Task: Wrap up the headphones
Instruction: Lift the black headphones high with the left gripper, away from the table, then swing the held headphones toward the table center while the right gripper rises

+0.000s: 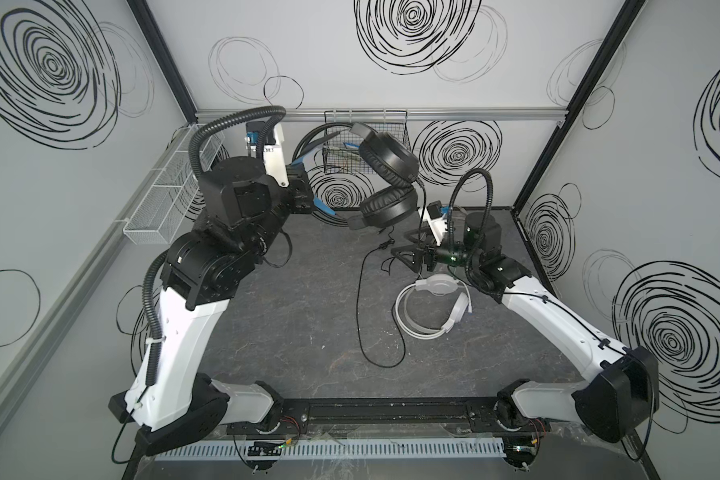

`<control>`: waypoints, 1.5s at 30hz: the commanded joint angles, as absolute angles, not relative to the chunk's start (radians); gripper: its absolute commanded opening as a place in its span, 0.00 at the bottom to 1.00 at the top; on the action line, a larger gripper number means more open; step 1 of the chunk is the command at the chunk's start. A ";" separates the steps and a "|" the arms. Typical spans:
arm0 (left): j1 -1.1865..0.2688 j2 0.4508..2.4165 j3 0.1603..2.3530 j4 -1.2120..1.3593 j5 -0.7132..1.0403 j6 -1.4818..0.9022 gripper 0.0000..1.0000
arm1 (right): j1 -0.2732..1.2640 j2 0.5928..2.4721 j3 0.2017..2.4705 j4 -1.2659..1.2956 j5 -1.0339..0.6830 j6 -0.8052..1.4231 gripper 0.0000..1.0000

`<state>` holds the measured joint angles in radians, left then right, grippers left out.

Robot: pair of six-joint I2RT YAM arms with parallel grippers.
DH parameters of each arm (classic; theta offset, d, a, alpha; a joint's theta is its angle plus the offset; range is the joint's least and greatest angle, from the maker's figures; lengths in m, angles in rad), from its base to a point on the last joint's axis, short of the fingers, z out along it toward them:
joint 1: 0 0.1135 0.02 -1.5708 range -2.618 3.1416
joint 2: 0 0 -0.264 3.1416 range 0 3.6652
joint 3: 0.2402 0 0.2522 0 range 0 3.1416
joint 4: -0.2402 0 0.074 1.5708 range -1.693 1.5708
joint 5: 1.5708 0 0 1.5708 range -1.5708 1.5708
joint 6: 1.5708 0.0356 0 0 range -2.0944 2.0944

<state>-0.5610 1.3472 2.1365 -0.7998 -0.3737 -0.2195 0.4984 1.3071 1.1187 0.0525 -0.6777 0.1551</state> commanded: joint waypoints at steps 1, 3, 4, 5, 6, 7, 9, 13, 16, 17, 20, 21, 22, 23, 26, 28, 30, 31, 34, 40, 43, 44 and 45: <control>-0.561 1.338 2.176 -0.677 -0.334 -0.299 0.00 | 0.503 1.312 1.162 0.087 -0.693 0.170 0.88; -0.560 1.340 2.186 -0.673 -0.325 -0.311 0.00 | 0.502 1.311 1.162 0.096 -0.696 0.181 0.86; -0.558 1.341 2.189 -0.673 -0.321 -0.317 0.00 | 0.503 1.310 1.165 0.097 -0.697 0.184 0.86; -0.555 1.341 2.190 -0.674 -0.316 -0.322 0.00 | 0.502 1.310 1.171 0.100 -0.696 0.188 0.86; -0.551 1.339 2.190 -0.675 -0.312 -0.330 0.00 | 0.502 1.309 1.176 0.101 -0.695 0.191 0.86; -0.545 1.338 2.190 -0.675 -0.306 -0.339 0.00 | 0.503 1.310 1.181 0.102 -0.696 0.194 0.86; -0.528 1.334 2.190 -0.668 -0.287 -0.360 0.00 | 0.502 1.312 1.179 0.106 -0.694 0.196 0.85; -0.492 1.332 2.197 -0.643 -0.234 -0.396 0.00 | 0.506 1.312 1.133 0.128 -0.696 0.210 0.83; -0.477 1.332 2.190 -0.627 -0.193 -0.450 0.00 | 0.516 1.312 1.104 0.151 -0.700 0.235 0.82; -0.477 1.333 2.182 -0.621 -0.181 -0.471 0.00 | 0.521 1.315 1.095 0.158 -0.701 0.241 0.81; -0.474 1.326 2.150 -0.585 -0.153 -0.509 0.00 | 0.530 1.323 1.076 0.174 -0.704 0.250 0.80; -0.475 1.324 2.144 -0.574 -0.147 -0.517 0.00 | 0.532 1.325 1.069 0.178 -0.704 0.251 0.79; -0.472 1.325 2.144 -0.567 -0.141 -0.523 0.00 | 0.534 1.327 1.062 0.182 -0.704 0.250 0.79; -0.470 1.327 2.147 -0.562 -0.131 -0.528 0.00 | 0.538 1.328 1.053 0.185 -0.703 0.248 0.79; -0.458 1.332 2.162 -0.558 -0.104 -0.544 0.00 | 0.542 1.343 1.029 0.197 -0.698 0.242 0.77; -0.447 1.333 2.169 -0.558 -0.088 -0.553 0.00 | 0.544 1.354 1.019 0.205 -0.695 0.239 0.76; -0.437 1.332 2.169 -0.558 -0.075 -0.562 0.00 | 0.543 1.368 1.018 0.202 -0.681 0.228 0.73; -0.432 1.331 2.169 -0.558 -0.071 -0.564 0.00 | 0.543 1.372 1.016 0.201 -0.674 0.221 0.71; -0.408 1.326 2.168 -0.563 -0.057 -0.575 0.00 | 0.543 1.384 1.004 0.194 -0.650 0.214 0.66; -0.353 1.313 2.159 -0.563 -0.023 -0.603 0.00 | 0.545 1.375 0.933 0.196 -0.643 0.200 0.56; -0.334 1.301 2.130 -0.552 -0.019 -0.615 0.00 | 0.543 1.366 0.934 0.173 -0.632 0.184 0.40; -0.325 1.294 2.113 -0.549 -0.017 -0.618 0.00 | 0.543 1.362 0.945 0.152 -0.620 0.172 0.33; -0.314 1.288 2.097 -0.550 -0.019 -0.620 0.00 | 0.541 1.359 0.959 0.126 -0.595 0.161 0.28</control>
<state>-0.3370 1.3273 2.1117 -0.6765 -0.0402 -0.5571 0.5388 1.3796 0.9329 0.1612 -0.6342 0.1947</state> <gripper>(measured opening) 0.077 0.310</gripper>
